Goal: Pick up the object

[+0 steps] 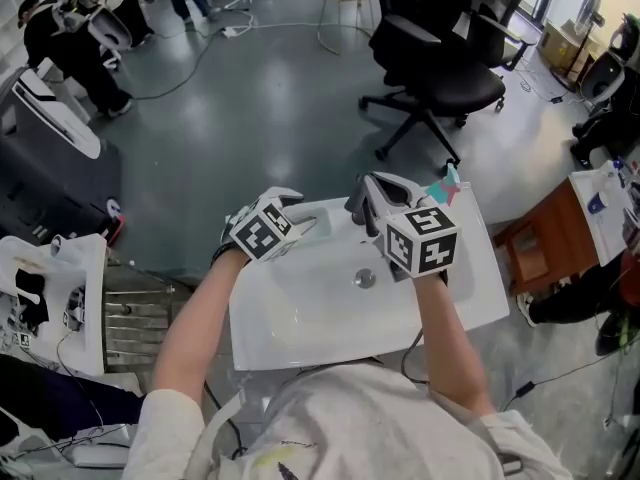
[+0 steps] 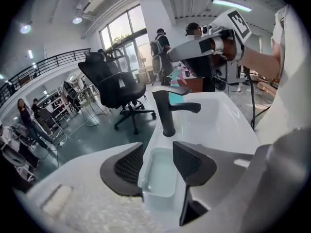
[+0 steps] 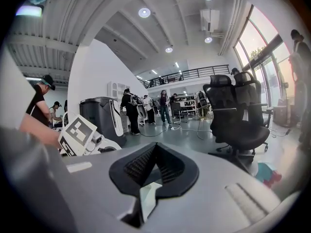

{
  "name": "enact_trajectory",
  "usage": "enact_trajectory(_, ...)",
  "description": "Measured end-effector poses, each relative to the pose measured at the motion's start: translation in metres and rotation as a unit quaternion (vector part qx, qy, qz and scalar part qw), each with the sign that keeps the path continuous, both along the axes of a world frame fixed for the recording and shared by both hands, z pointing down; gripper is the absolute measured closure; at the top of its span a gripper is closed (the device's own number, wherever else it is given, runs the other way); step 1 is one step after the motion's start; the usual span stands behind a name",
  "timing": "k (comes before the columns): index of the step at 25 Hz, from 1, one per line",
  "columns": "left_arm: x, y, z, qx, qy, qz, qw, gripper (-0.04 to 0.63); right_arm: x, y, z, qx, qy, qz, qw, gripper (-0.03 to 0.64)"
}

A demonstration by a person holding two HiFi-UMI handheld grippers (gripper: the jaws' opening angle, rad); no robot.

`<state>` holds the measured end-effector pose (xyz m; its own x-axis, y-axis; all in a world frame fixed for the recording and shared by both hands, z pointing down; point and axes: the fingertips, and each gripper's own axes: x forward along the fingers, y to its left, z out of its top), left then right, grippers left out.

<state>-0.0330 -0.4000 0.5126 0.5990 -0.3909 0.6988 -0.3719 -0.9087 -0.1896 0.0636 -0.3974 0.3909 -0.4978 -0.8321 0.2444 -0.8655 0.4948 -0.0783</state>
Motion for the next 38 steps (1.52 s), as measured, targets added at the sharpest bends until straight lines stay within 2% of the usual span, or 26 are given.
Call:
enact_trajectory(8, 0.017, 0.011, 0.037, -0.038, -0.037, 0.047, 0.9975, 0.397, 0.012, 0.007, 0.009, -0.010, 0.004, 0.018, 1.000, 0.614)
enact_trajectory(19, 0.019, 0.030, 0.087, -0.092, -0.092, 0.093, 0.9871, 0.411, 0.025, 0.014, 0.021, -0.023, 0.004, 0.036, 0.999, 0.614)
enact_trajectory(22, 0.018, 0.035, 0.099, -0.095, -0.114, 0.108, 0.9830, 0.416, 0.026, 0.015, 0.024, -0.026, 0.005, 0.038, 0.999, 0.614)
enact_trajectory(26, 0.013, 0.035, 0.110, -0.093, -0.136, 0.108, 0.9804, 0.446, 0.027, 0.016, 0.026, -0.028, 0.006, 0.040, 0.999, 0.614)
enact_trajectory(34, 0.008, 0.037, 0.126, -0.100, -0.145, 0.104, 0.9788, 0.486, 0.031, 0.018, 0.031, -0.034, 0.008, 0.044, 0.998, 0.614)
enact_trajectory(38, 0.007, 0.036, 0.129, -0.097, -0.151, 0.096, 0.9790, 0.532, 0.031, 0.019, 0.034, -0.036, 0.008, 0.043, 0.998, 0.614)
